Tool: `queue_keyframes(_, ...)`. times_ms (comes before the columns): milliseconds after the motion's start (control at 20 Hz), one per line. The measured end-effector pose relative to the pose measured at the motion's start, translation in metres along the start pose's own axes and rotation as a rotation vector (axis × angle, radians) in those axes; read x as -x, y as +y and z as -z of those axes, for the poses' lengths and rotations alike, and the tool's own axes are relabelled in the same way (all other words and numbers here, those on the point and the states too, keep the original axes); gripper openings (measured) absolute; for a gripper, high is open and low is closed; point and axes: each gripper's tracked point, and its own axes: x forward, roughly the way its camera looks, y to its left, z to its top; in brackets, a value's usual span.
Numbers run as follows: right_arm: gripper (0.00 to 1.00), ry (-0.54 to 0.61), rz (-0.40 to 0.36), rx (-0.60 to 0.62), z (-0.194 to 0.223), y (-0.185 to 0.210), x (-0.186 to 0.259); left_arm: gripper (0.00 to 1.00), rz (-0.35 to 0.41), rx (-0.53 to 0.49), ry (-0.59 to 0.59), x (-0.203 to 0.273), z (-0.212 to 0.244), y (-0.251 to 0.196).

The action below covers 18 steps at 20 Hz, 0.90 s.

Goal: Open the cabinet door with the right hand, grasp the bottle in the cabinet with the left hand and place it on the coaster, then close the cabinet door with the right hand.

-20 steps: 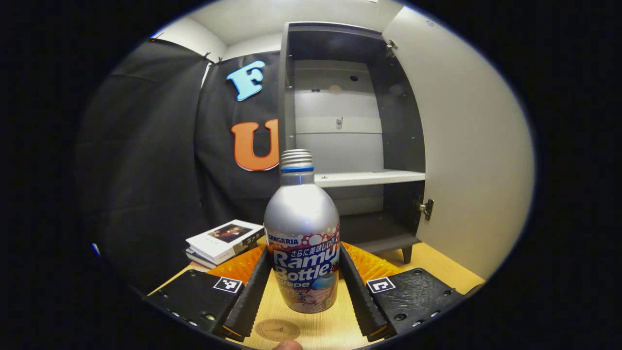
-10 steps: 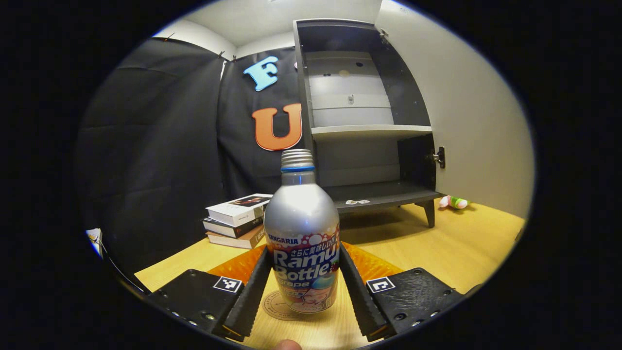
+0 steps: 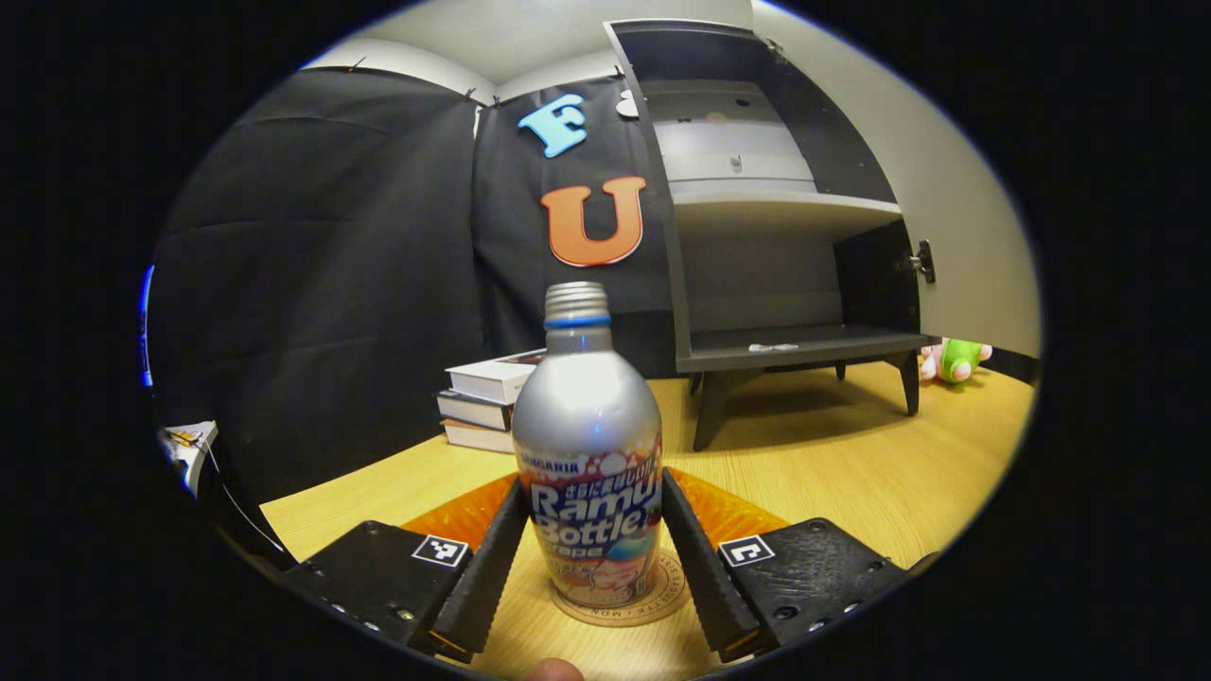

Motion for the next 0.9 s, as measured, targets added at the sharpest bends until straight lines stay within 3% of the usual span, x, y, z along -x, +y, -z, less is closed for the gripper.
queue_keyframes(250, 0.99, -0.018, -0.022, -0.036, -0.014, 0.001, -0.006, 0.94, -0.005, -0.053, 0.017, 0.009, -0.002, 0.002)
queue_keyframes(300, 0.99, -0.022, -0.027, -0.033, -0.017, 0.001, -0.008, 0.89, -0.004, -0.066, 0.012, 0.015, -0.006, 0.005)
queue_keyframes(350, 0.99, -0.027, -0.032, -0.030, -0.019, 0.002, -0.008, 0.94, -0.004, -0.075, 0.011, 0.018, -0.009, 0.008)
queue_keyframes(500, 0.99, -0.045, -0.070, -0.031, -0.029, 0.009, -0.006, 0.94, -0.005, -0.132, 0.014, 0.040, -0.023, 0.021)
queue_keyframes(700, 0.99, -0.104, -0.156, 0.001, -0.053, 0.029, 0.006, 0.95, -0.065, -0.182, 0.009, 0.091, -0.079, 0.063)
queue_keyframes(900, 0.99, -0.131, -0.305, 0.050, -0.059, 0.067, 0.013, 0.95, -0.070, -0.192, -0.055, 0.131, -0.168, 0.083)
